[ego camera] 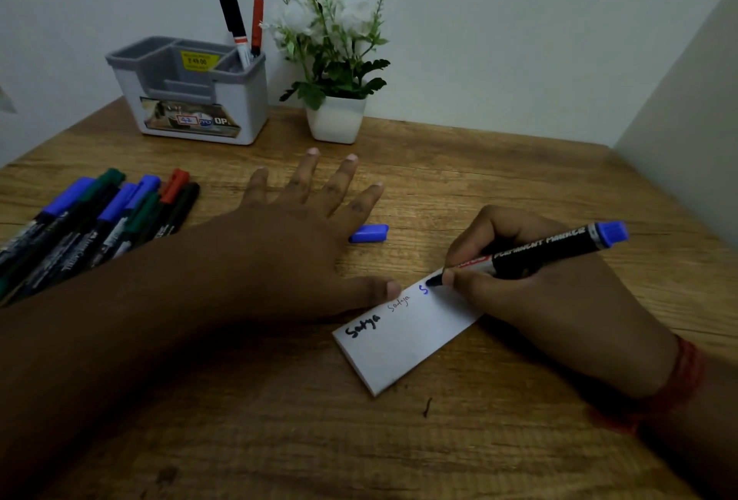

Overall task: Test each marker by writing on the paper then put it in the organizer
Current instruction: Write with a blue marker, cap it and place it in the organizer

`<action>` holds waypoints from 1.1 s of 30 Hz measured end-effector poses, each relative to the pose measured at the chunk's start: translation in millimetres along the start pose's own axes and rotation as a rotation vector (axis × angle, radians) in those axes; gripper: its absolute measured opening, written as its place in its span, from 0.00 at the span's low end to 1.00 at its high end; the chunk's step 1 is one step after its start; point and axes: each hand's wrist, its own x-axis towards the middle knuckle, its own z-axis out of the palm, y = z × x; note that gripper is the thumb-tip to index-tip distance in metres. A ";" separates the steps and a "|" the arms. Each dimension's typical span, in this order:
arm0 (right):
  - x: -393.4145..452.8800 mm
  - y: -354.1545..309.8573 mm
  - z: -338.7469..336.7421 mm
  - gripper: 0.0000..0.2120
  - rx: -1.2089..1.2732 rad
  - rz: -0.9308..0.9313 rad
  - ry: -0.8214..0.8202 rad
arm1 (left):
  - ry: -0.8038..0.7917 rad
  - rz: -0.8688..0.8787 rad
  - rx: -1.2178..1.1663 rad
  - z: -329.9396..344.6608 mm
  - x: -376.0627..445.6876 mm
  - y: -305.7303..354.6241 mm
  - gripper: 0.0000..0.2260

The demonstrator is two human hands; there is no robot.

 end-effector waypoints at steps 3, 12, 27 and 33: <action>-0.2 -0.7 0.1 0.05 -0.013 -0.002 -0.005 | -0.008 -0.003 -0.001 -1.5 -0.5 0.2 0.46; 0.3 -0.2 -0.6 0.05 -0.018 0.004 0.050 | -0.001 0.007 -0.004 -0.1 0.2 -0.1 0.46; -1.0 -3.1 -0.2 0.04 -0.023 0.027 0.030 | 0.011 0.005 -0.005 0.9 1.0 0.1 0.46; 0.3 -1.2 -0.1 0.05 -0.038 0.038 0.058 | 0.000 0.007 -0.001 0.2 0.8 -0.4 0.46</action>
